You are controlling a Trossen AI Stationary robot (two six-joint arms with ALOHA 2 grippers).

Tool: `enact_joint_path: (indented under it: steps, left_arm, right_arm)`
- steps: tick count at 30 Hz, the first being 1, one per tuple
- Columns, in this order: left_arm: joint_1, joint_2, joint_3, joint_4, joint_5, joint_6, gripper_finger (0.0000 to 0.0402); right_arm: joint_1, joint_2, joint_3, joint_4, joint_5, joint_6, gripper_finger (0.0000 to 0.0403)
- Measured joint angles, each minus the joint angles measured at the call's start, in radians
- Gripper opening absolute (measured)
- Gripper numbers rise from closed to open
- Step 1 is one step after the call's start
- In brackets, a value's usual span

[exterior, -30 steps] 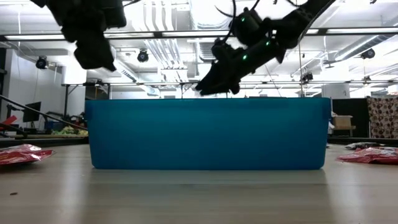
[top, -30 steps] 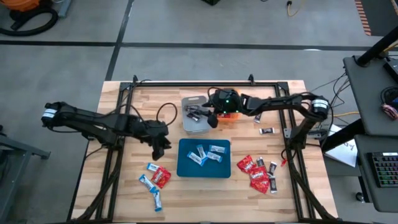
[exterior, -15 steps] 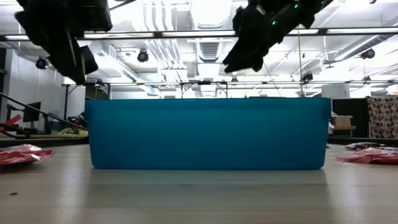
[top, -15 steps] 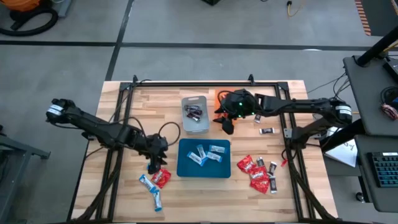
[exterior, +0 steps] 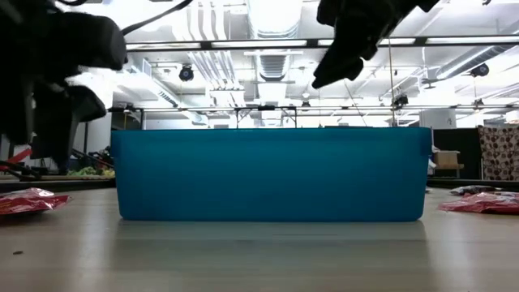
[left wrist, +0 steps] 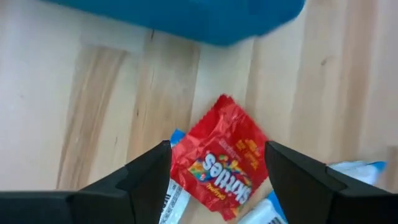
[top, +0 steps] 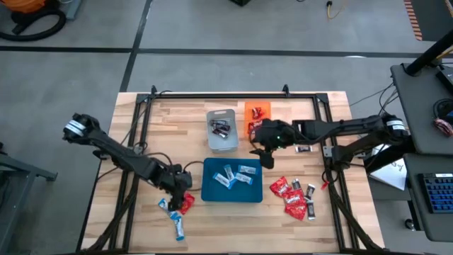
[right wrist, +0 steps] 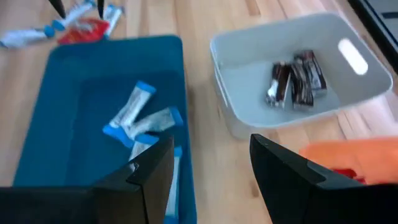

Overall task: Sort candy
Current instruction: Put the red chocolate into the orange bin

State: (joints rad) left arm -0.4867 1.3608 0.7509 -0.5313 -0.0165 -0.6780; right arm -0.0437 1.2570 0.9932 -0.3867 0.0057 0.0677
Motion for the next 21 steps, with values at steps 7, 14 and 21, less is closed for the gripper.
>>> enact_joint_path:
  steps: [7, 14, 21]
  left_arm:
    - [-0.038, 0.097, -0.001, 0.015, -0.058, -0.002, 0.0232]
    - [-0.043, 0.181, -0.001, 0.041, -0.065, -0.004, 0.0221]
    - [-0.052, 0.217, 0.004, 0.043, -0.09, 0.0, 0.0187]
  right_arm:
    - [0.033, 0.008, 0.0, -0.017, 0.019, 0.002, 0.0199]
    - [0.034, 0.007, 0.0, -0.027, 0.023, 0.023, 0.0199]
    - [0.039, 0.007, 0.0, -0.028, 0.023, 0.03, 0.0199]
